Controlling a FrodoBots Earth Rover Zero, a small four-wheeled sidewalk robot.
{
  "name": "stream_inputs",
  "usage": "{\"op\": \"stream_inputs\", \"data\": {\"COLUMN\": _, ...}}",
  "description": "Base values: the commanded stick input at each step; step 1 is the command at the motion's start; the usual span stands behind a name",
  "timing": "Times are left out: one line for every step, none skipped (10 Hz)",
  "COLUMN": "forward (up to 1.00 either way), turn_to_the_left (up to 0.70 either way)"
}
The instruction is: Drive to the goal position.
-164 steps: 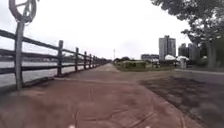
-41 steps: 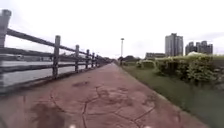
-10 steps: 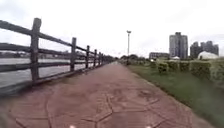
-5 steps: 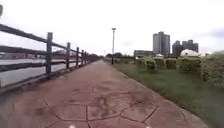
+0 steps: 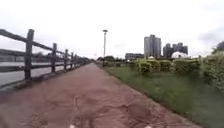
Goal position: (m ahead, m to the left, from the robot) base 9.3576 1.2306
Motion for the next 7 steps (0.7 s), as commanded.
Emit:
{"op": "stream_inputs", "data": {"forward": 1.00, "turn_to_the_left": 0.00}}
{"op": "stream_inputs", "data": {"forward": 1.00, "turn_to_the_left": 0.04}}
{"op": "stream_inputs", "data": {"forward": 1.00, "turn_to_the_left": 0.40}}
{"op": "stream_inputs", "data": {"forward": 1.00, "turn_to_the_left": 0.40}}
{"op": "stream_inputs", "data": {"forward": 1.00, "turn_to_the_left": 0.36}}
{"op": "stream_inputs", "data": {"forward": 1.00, "turn_to_the_left": 0.23}}
{"op": "stream_inputs", "data": {"forward": 1.00, "turn_to_the_left": 0.09}}
